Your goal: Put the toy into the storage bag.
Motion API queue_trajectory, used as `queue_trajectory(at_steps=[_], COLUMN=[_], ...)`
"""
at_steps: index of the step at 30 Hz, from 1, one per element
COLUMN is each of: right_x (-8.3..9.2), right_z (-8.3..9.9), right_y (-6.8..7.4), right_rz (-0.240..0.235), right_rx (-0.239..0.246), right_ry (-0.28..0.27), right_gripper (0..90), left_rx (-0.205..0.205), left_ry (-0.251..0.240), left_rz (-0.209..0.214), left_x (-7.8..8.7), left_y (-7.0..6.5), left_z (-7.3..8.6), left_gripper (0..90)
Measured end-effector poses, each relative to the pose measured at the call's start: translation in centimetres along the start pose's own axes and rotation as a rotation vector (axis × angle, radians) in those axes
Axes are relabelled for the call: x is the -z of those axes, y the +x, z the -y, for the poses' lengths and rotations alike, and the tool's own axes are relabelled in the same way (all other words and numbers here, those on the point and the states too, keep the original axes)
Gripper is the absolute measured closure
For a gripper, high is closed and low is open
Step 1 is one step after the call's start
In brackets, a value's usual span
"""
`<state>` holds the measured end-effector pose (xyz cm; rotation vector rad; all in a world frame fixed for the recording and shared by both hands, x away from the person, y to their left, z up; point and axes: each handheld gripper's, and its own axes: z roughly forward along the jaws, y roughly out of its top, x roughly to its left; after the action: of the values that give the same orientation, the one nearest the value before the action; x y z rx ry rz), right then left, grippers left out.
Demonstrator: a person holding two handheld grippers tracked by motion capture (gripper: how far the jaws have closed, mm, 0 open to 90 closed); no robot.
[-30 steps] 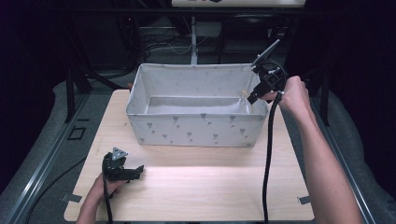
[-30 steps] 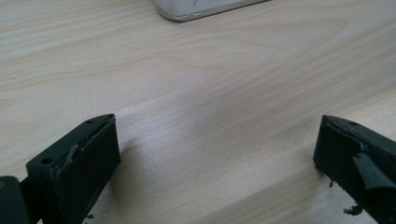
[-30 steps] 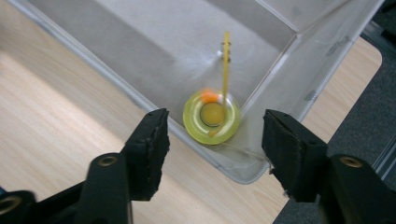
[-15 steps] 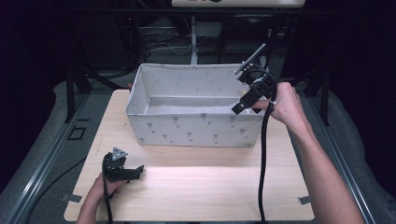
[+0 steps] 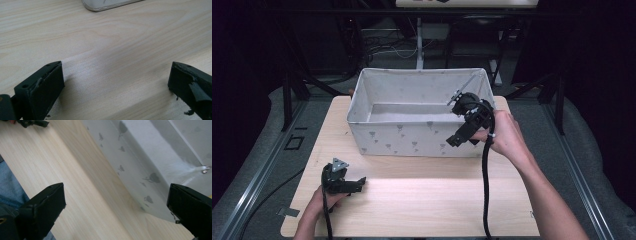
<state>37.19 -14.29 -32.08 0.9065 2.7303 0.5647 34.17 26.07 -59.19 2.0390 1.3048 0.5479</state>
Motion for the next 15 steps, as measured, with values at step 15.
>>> queue_trajectory(at_steps=[15], right_x=[-5.1], right_z=[2.7], right_y=[4.1], right_rz=[-0.068], right_rx=[0.068], right_ry=[-0.025], right_gripper=[0.0], left_rx=[-0.002], left_ry=[-0.002], left_rz=[0.000], left_x=[0.0], left_y=[-0.1], left_z=[0.0], left_gripper=[0.4])
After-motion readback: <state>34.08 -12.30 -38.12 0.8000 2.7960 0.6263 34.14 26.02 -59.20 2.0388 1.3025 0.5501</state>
